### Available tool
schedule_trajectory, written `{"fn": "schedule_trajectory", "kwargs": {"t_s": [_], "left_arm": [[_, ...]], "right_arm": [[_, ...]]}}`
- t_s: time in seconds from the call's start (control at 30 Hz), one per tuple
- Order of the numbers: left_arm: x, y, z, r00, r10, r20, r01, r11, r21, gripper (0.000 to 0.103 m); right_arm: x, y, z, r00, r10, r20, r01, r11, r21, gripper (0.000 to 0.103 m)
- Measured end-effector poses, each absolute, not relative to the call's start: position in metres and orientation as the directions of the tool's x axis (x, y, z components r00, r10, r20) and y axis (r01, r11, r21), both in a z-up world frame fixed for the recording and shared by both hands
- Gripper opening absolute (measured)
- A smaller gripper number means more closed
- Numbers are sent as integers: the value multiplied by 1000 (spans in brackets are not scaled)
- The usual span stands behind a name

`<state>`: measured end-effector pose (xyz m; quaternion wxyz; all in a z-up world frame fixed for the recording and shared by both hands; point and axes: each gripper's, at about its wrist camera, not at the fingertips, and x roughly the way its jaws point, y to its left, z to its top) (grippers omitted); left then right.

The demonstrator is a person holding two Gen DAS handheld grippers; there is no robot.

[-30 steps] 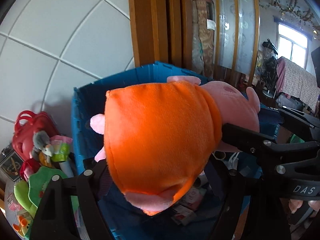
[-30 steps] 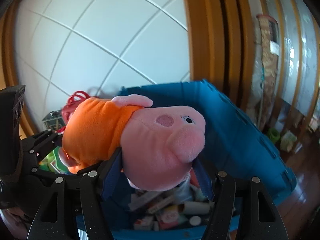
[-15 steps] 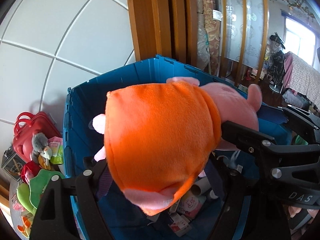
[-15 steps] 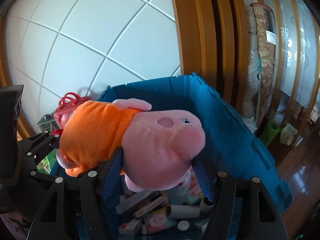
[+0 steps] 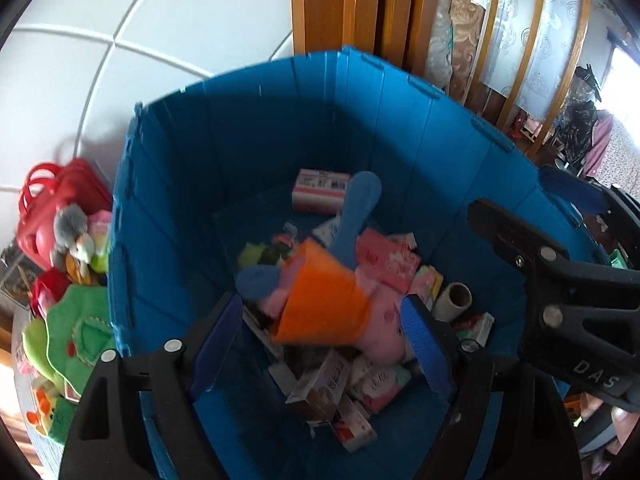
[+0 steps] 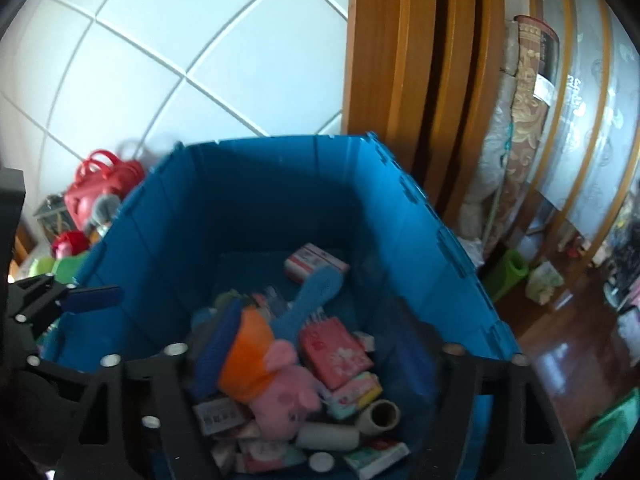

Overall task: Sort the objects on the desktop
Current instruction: 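Carry the pig plush over the blue bin and release it, then move both open tools back to the blue-shirted pig plush on the bed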

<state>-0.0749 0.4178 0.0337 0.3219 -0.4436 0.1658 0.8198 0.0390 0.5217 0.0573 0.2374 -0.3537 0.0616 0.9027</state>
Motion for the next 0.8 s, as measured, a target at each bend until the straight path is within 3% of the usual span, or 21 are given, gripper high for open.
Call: {"fn": "schedule_trajectory", "kwargs": {"t_s": [0.07,0.13,0.17,0.43,0.8], "left_arm": [[-70,415,33,-401,383,-832,-682,-731,-8,81],[-63,410,34,-403,390,-828,-691,-723,-4,81],[-59,408,35,-401,397,-825,-696,-718,-7,81],[-38,389,45,-412,433,-802,-716,-698,-9,81],[-18,356,58,-467,457,-757,-705,-709,6,81]], "right_arm": [[42,520,55,-629,395,-669,-478,-876,-68,88],[48,518,54,-629,398,-667,-486,-872,-61,102],[50,519,54,-630,400,-666,-489,-870,-60,103],[79,516,56,-634,411,-655,-531,-847,-17,103],[93,494,47,-597,446,-667,-547,-834,-68,103]]}}
